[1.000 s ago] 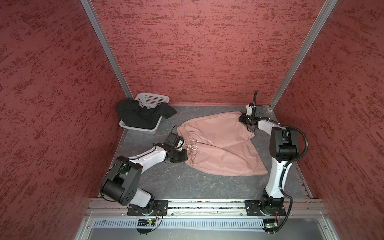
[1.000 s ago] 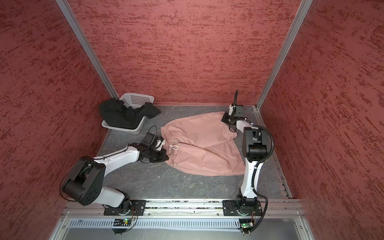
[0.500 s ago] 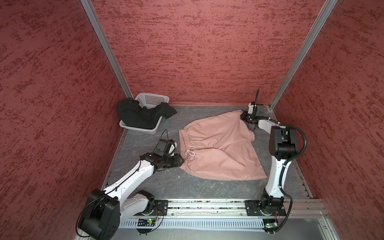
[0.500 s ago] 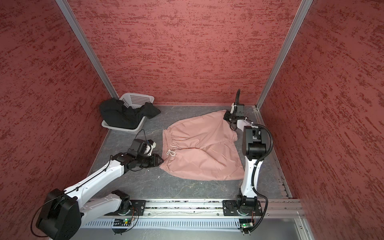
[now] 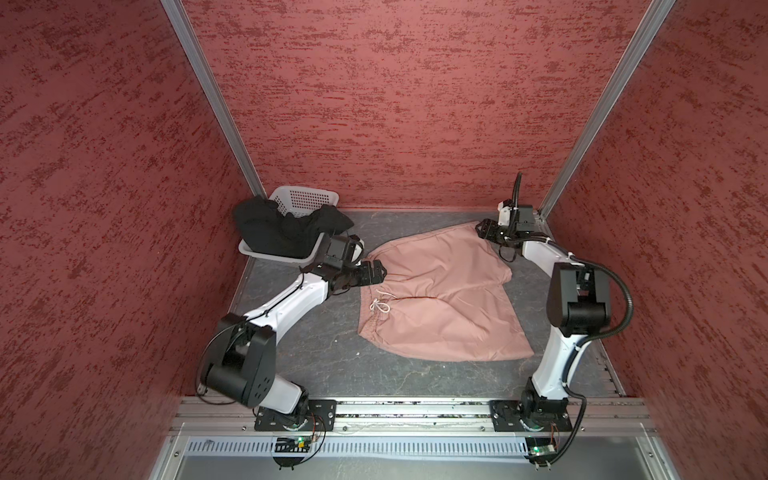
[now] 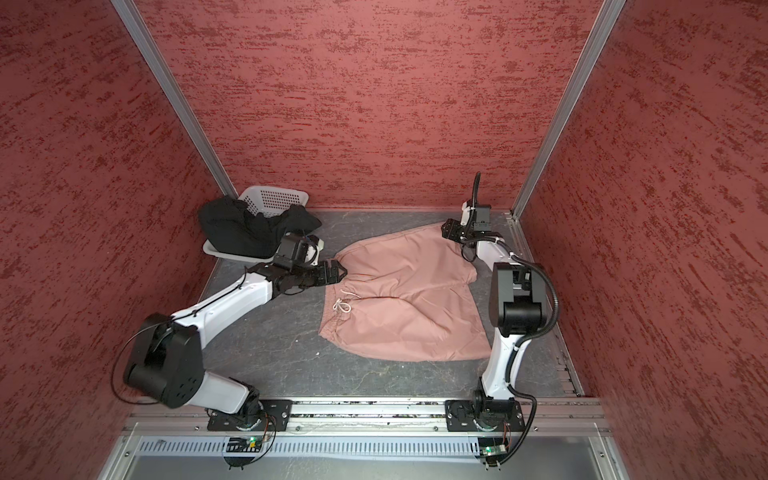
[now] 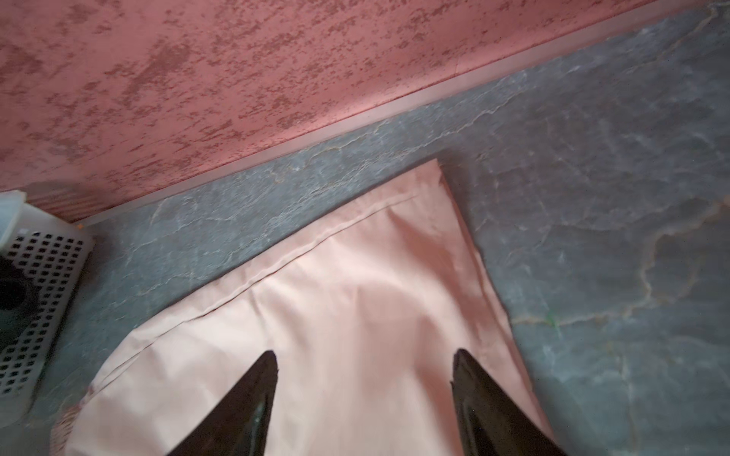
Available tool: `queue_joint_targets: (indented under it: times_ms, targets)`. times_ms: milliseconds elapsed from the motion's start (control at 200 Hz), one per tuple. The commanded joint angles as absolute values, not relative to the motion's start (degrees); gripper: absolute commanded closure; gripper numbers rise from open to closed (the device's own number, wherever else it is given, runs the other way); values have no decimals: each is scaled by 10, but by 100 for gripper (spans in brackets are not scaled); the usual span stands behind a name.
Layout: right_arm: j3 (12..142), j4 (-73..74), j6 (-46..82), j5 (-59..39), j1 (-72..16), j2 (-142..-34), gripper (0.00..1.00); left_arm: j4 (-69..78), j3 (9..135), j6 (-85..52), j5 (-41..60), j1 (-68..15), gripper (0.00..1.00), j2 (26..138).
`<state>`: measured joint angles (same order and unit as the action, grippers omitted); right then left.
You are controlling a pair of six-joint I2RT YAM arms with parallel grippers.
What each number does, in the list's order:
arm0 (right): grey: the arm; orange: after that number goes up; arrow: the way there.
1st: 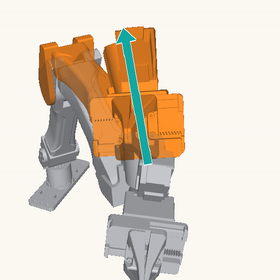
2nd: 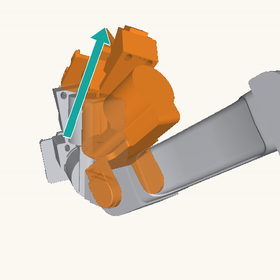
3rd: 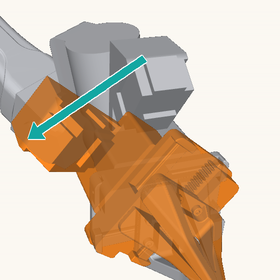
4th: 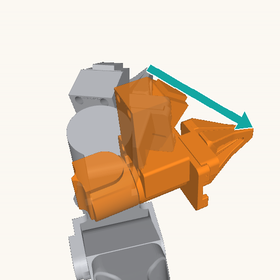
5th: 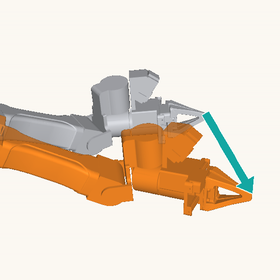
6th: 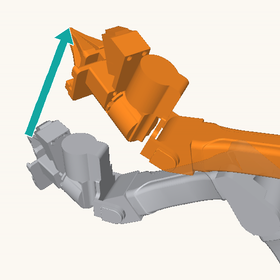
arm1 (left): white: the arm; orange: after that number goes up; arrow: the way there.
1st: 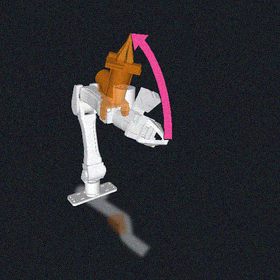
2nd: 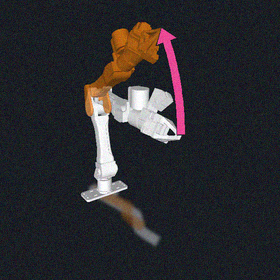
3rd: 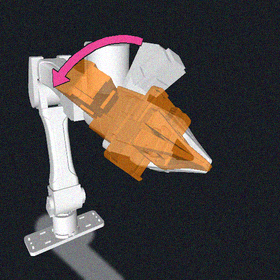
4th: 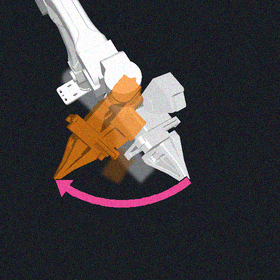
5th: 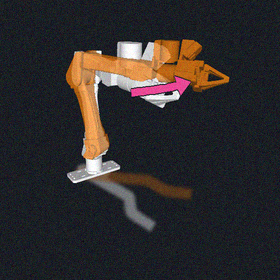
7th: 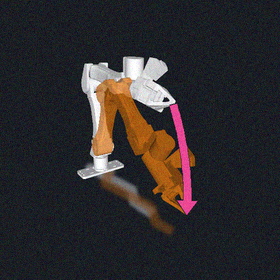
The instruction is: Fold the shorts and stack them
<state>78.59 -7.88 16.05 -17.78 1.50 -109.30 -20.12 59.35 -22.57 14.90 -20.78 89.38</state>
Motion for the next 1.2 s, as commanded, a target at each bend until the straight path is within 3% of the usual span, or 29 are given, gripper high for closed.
queue_joint_targets:
  times_ms: [0, 175, 546, 982, 1192]
  targets:
    - [736, -77, 162, -182, 2, -1031, 27, -191, 625, -203, 143, -204, 1, 956]
    - [656, -82, 170, -209, -14, -986, 25, -151, 654, -208, 166, -205, 1, 1015]
    - [579, -57, 176, -212, -18, -996, 24, -138, 686, -213, 190, -245, 1, 983]
    - [608, -45, 206, -207, 7, -1039, 23, -164, 709, -202, 204, -232, 1, 1114]
    - [622, -30, 222, -229, 27, -1075, 24, -168, 718, -189, 204, -181, 1, 1145]
